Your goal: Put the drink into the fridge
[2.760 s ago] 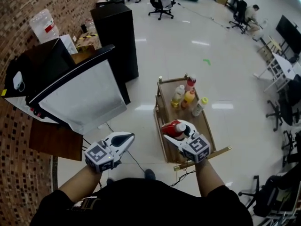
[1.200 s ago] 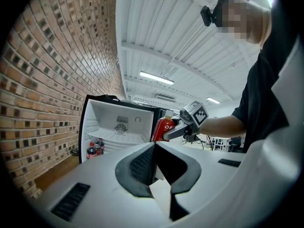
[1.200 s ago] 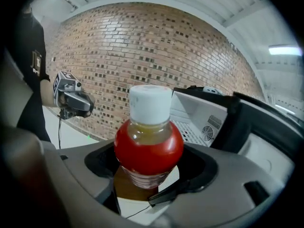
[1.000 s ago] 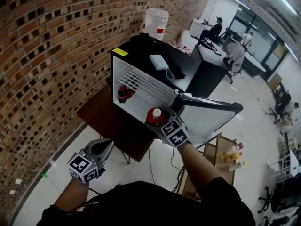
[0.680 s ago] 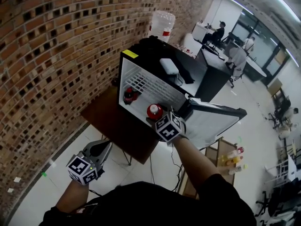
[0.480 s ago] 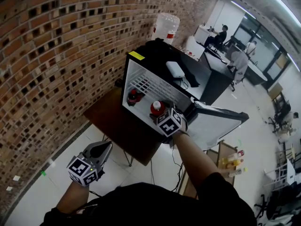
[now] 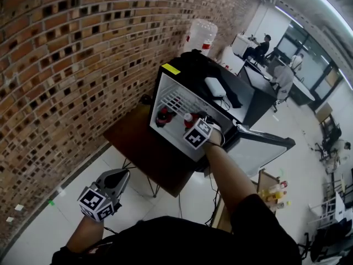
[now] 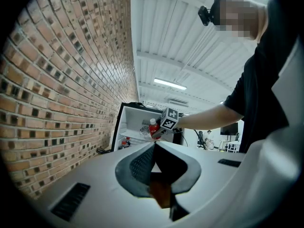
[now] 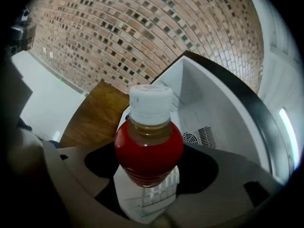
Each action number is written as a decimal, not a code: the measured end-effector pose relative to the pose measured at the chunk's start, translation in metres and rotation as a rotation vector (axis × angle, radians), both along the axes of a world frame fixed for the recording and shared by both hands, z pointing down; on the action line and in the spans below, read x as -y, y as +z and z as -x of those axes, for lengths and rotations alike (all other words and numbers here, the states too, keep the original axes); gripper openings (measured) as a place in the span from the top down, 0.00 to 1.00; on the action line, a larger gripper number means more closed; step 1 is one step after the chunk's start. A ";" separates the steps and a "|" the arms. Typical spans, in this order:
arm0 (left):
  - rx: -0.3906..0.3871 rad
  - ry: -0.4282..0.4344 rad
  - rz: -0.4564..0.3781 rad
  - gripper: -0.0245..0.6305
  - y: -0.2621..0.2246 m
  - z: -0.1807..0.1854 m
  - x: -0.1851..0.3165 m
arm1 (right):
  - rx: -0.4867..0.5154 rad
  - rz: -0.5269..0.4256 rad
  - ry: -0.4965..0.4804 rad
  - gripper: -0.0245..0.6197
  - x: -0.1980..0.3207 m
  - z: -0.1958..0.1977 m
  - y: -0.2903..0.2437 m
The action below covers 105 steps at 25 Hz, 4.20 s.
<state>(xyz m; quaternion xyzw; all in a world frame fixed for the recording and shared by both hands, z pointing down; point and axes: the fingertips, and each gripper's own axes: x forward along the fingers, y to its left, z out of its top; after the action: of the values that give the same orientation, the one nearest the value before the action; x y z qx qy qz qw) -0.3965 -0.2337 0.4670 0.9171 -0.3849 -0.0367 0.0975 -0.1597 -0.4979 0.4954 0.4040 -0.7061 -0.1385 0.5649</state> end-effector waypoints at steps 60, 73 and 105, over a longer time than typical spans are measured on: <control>0.030 -0.040 0.045 0.97 0.012 0.005 -0.011 | -0.333 -0.022 -0.002 0.45 0.047 -0.040 0.040; 0.035 -0.044 0.039 0.97 0.008 0.006 -0.016 | -0.315 -0.037 -0.040 0.44 0.039 -0.024 0.038; -0.020 0.233 0.011 0.97 -0.029 -0.254 -0.051 | 1.259 -0.088 -0.205 0.89 -0.317 -0.206 -0.102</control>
<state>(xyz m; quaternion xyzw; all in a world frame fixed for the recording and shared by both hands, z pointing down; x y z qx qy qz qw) -0.1429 -0.1829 0.4383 0.9546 -0.2750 -0.0324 0.1098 0.0463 -0.1812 0.3932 0.3611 -0.9315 0.0431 0.0088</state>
